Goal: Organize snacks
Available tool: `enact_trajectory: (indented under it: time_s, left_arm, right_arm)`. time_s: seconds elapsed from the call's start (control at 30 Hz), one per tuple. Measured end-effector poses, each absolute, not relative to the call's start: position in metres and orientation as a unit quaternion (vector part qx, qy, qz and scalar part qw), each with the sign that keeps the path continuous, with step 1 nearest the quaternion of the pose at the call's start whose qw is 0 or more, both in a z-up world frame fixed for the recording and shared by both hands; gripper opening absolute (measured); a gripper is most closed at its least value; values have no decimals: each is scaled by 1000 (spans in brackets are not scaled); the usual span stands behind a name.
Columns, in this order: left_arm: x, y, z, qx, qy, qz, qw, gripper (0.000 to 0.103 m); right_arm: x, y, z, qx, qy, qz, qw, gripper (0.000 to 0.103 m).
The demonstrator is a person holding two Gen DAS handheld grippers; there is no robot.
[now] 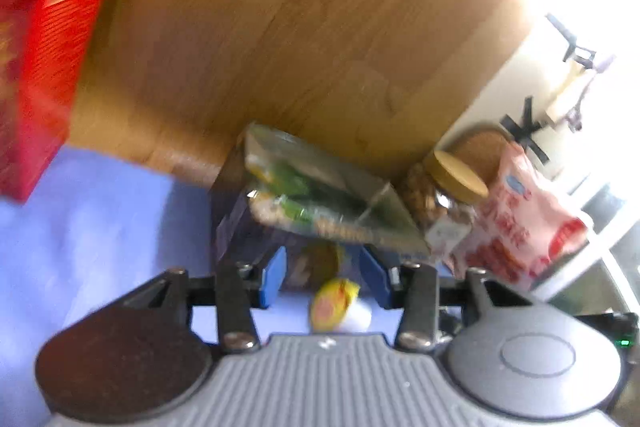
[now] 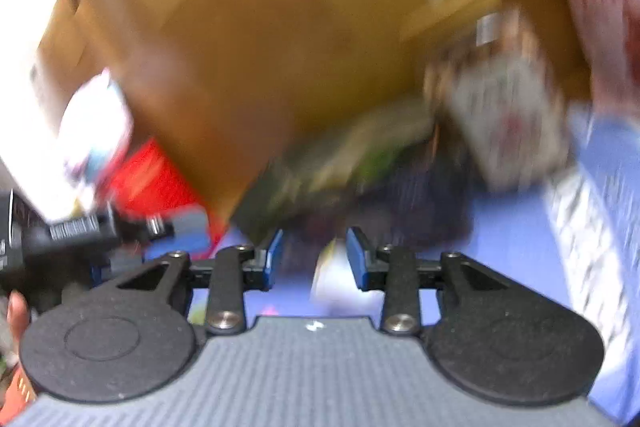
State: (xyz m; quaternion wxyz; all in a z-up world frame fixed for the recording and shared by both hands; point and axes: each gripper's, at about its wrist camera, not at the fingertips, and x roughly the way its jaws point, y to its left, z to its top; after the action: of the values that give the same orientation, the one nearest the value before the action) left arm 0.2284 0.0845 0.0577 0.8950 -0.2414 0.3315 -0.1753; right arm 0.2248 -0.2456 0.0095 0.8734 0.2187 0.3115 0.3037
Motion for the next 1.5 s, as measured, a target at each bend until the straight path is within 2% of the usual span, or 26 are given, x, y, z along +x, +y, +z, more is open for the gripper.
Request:
enact_trajectory:
  time_s: [0.1, 0.2, 0.27, 0.4, 0.43, 0.5, 0.73, 0.93, 1.1, 1.3, 1.5]
  left_arm:
    - [194, 106, 50, -243, 339, -150, 896, 43]
    - [164, 126, 42, -240, 339, -116, 902, 43]
    - [151, 140, 36, -240, 337, -85, 907, 49]
    - [135, 159, 13, -314, 356, -86, 876, 47]
    - [132, 157, 9, -324, 358, -97, 870, 47]
    - [124, 144, 7, -322, 358, -107, 870, 47]
    - [94, 137, 6, -327, 346, -140, 868, 47]
    - [56, 143, 10, -331, 320, -162, 873, 49]
    - [39, 129, 5, -289, 336, -151, 884, 49]
    - [19, 125, 5, -266, 329, -145, 895, 53]
    - [7, 129, 6, -270, 329, -140, 894, 53]
  right_arm:
    - [196, -244, -11, 210, 343, 317, 859, 39]
    - [164, -242, -11, 182, 330, 323, 868, 39]
    - [151, -239, -6, 167, 324, 332, 870, 39]
    - [160, -219, -8, 158, 364, 345, 851, 39]
    - [166, -209, -13, 163, 382, 352, 839, 37]
    - [171, -205, -21, 189, 408, 338, 827, 23]
    - [132, -216, 6, 217, 383, 328, 836, 19]
    - [86, -218, 6, 235, 408, 385, 794, 19]
    - [54, -200, -1, 155, 401, 373, 822, 20]
    - [54, -210, -10, 171, 403, 369, 820, 28]
    - [37, -207, -5, 124, 385, 391, 827, 39]
